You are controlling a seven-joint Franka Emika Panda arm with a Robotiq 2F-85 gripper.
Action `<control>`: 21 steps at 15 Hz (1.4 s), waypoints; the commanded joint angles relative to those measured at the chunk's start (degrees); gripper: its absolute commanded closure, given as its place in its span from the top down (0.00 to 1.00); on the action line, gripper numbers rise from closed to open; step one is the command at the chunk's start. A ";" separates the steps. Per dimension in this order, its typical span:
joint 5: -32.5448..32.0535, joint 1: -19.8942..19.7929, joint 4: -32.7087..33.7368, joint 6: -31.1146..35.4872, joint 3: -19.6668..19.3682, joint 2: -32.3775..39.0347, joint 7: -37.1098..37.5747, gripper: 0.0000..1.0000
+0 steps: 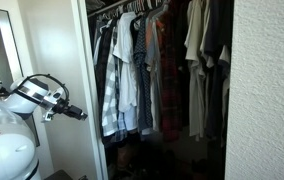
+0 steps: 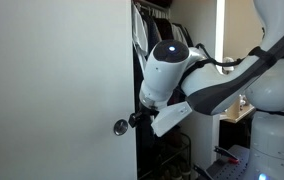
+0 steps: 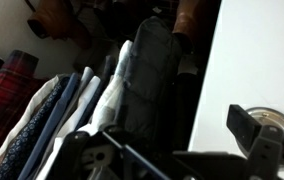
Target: Slide the closet door slightly to the right
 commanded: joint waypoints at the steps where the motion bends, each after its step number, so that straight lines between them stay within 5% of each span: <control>1: -4.25 -2.46 0.00 2.90 -0.06 1.51 2.94 1.00; 10: -6.97 -6.20 -0.01 10.05 0.62 4.67 4.97 1.00; 21: -16.39 -17.17 -0.02 12.56 7.41 5.38 10.63 1.00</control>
